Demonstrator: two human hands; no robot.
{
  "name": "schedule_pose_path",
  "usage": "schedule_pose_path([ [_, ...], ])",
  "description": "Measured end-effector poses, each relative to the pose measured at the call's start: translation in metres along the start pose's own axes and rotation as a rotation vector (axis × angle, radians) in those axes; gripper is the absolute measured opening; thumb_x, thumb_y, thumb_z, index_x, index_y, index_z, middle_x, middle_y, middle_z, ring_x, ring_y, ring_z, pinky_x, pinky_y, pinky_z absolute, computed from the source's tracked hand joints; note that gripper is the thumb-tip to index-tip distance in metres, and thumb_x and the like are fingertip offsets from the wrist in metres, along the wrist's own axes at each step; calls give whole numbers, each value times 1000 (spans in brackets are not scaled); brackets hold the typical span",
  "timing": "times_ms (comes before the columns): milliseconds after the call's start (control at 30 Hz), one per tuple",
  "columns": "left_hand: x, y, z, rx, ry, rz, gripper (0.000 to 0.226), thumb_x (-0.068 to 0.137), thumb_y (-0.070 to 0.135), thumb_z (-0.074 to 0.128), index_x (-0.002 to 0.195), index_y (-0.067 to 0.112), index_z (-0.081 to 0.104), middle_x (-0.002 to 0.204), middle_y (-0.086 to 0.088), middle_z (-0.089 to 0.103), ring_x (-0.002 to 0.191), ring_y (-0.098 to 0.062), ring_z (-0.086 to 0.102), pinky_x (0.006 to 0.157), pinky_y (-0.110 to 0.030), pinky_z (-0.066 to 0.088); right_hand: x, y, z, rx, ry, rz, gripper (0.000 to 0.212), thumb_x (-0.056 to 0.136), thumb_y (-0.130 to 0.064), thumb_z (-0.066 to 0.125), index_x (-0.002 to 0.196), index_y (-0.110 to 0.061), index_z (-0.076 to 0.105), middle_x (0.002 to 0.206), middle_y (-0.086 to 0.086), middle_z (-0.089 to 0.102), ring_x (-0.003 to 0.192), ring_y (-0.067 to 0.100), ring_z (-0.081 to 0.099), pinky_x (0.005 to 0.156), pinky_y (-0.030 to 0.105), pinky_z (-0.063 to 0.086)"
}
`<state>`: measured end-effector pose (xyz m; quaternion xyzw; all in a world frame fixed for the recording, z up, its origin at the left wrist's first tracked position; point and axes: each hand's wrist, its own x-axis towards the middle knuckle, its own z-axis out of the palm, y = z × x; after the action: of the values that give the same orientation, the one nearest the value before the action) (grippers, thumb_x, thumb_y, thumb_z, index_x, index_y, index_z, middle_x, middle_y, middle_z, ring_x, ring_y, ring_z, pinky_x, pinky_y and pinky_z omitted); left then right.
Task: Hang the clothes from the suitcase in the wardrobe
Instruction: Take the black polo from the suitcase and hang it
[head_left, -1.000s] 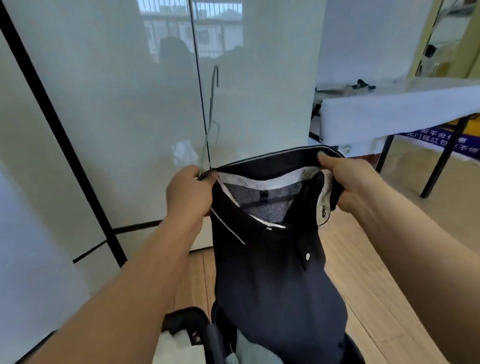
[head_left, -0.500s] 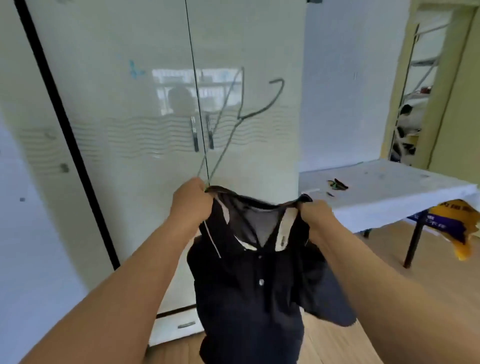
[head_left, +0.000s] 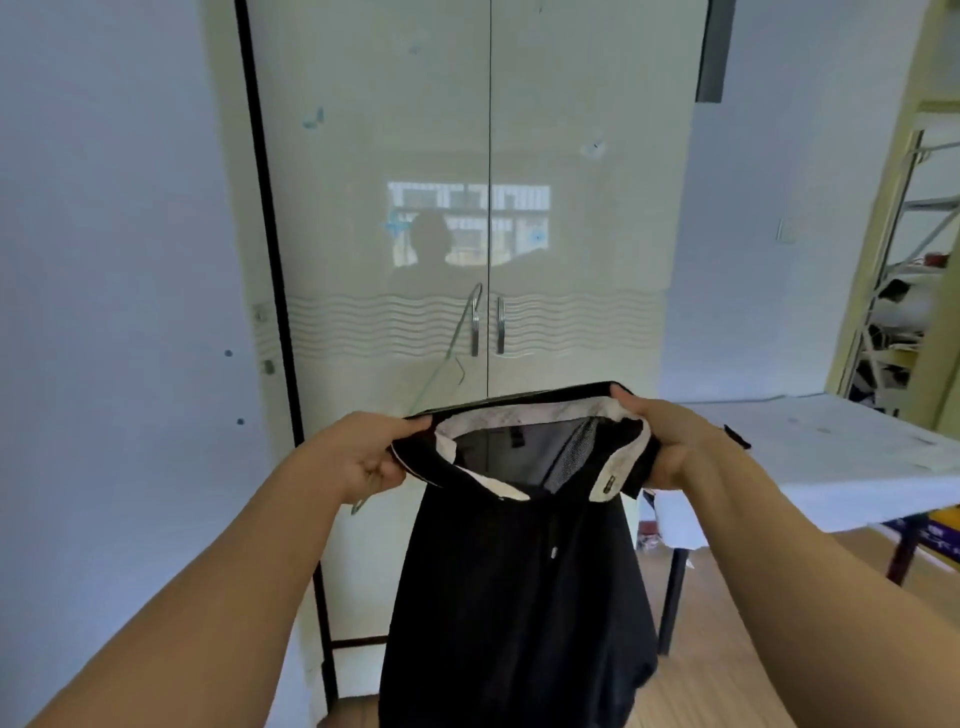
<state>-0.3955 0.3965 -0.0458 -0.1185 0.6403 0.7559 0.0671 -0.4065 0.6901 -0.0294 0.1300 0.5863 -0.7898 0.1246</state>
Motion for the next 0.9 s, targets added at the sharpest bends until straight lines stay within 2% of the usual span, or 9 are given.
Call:
schedule_pose_path([
  [100, -15, 2, -13, -306, -137, -92, 26, 91, 22, 61, 72, 6, 53, 50, -2, 44, 22, -5, 19, 25, -10, 20, -4, 2, 3, 182, -45, 37, 27, 74, -7, 62, 100, -4, 66, 94, 12, 71, 82, 26, 69, 73, 44, 52],
  [167, -22, 1, -18, -315, -102, -60, 32, 90, 28, 63, 66, 8, 53, 45, -1, 44, 23, -6, 19, 26, -10, 19, -4, 6, 13, 192, -67, -4, 42, 64, -4, 65, 106, -11, 66, 98, 7, 71, 82, 23, 69, 71, 42, 55],
  [200, -23, 0, -20, -235, -42, -17, 36, 89, 30, 65, 63, 9, 53, 45, -1, 43, 25, -6, 19, 28, -11, 19, -4, 8, 18, 198, -78, -22, 41, 71, -9, 66, 113, -14, 66, 104, 7, 71, 87, 24, 68, 73, 43, 55],
  [267, -27, -1, -26, 72, 97, 132, 36, 94, 32, 61, 65, 10, 56, 53, -3, 45, 33, -9, 24, 33, -14, 22, -7, 7, 31, 220, -67, -59, 21, 91, -24, 58, 102, -9, 67, 90, 11, 74, 73, 26, 72, 64, 44, 57],
  [333, -32, -1, -32, 458, 197, 323, 28, 99, 30, 50, 84, 13, 66, 67, -4, 57, 44, -12, 33, 41, -19, 30, -7, 5, 38, 173, -65, -94, 30, 96, -32, 52, 86, -6, 64, 71, 13, 72, 57, 26, 70, 48, 47, 55],
  [400, -37, 0, -41, 690, 209, 515, 23, 101, 30, 46, 99, 23, 67, 73, 2, 65, 49, -10, 41, 49, -21, 34, -7, 5, 43, 158, -43, -112, 31, 97, -32, 53, 82, -6, 63, 67, 12, 71, 53, 25, 69, 46, 52, 53],
  [600, -49, 16, -72, 763, 89, 740, 24, 101, 32, 45, 97, 37, 68, 57, 8, 62, 58, -7, 55, 68, -25, 44, -4, 10, 42, 147, 109, -114, 20, 96, -24, 56, 93, -5, 59, 86, 11, 64, 73, 25, 62, 60, 47, 49],
  [733, -49, 16, -77, 893, 151, 722, 27, 102, 32, 42, 89, 38, 65, 63, 5, 65, 69, -10, 63, 69, -27, 46, -3, 13, 36, 138, 186, -133, 12, 96, -17, 56, 95, -6, 60, 90, 11, 63, 71, 26, 59, 58, 44, 48],
  [900, -56, 2, -81, 786, -25, 553, 25, 102, 29, 43, 97, 22, 66, 49, -3, 60, 68, -25, 71, 82, -45, 58, -4, 0, 22, 108, 231, -177, 11, 95, -12, 56, 90, -4, 61, 87, 12, 63, 73, 26, 61, 62, 44, 51],
])
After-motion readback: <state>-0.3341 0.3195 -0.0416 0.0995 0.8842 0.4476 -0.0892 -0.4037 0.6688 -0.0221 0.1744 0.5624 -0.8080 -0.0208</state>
